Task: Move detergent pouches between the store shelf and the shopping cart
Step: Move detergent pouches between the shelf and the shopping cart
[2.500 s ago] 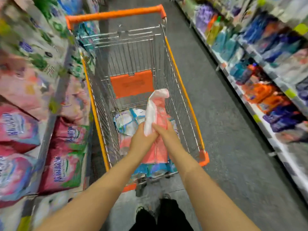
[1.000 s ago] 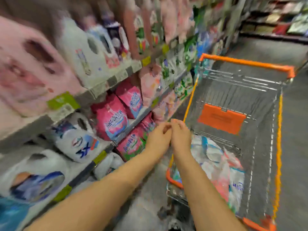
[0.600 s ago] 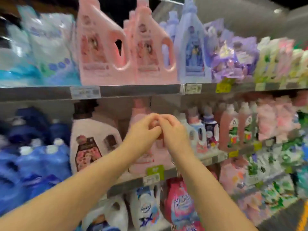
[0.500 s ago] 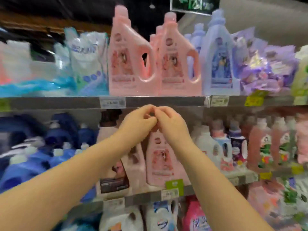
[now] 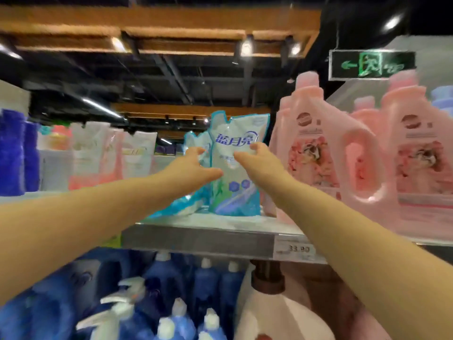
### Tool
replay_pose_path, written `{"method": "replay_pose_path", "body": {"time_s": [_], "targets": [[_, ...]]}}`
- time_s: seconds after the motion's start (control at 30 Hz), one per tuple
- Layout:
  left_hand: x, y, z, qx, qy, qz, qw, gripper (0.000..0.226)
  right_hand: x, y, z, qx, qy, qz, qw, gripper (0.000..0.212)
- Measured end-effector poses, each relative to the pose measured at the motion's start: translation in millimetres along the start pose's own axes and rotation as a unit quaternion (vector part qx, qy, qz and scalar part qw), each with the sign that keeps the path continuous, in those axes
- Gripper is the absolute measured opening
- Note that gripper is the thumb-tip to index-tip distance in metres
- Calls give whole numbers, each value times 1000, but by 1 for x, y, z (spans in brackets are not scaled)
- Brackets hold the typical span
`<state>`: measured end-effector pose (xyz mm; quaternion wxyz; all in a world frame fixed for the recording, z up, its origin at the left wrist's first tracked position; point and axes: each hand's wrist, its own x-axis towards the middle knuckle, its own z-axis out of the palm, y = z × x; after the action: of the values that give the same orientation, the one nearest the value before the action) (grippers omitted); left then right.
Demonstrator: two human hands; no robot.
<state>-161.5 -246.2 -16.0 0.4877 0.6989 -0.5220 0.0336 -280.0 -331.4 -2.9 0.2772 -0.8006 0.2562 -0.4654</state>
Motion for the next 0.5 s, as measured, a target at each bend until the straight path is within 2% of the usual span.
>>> {"method": "replay_pose_path", "body": {"time_s": [0.1,0.17,0.2,0.23,0.33,0.37,0.5], "targets": [[19,1,8,-36,-43,-79,995,78,23,8,5,-15,13,77,997,63],[98,-33,0,-58,-94,-84,990,86,104,10,45,-23,100,78,992,67],[106,-35,6,-55,-124,-105,985,88,107,8,39,-9,113,98,989,69],[110,-35,12,-49,-143,-122,981,92,112,9,35,0,109,113,988,70],[125,-49,33,-75,-164,-115,977,125,121,27,45,-8,83,150,985,70],[133,-51,41,-90,-162,-118,976,128,123,34,51,-1,91,160,983,73],[141,-43,55,-58,-87,-89,991,107,130,52,60,81,156,174,969,83]]}}
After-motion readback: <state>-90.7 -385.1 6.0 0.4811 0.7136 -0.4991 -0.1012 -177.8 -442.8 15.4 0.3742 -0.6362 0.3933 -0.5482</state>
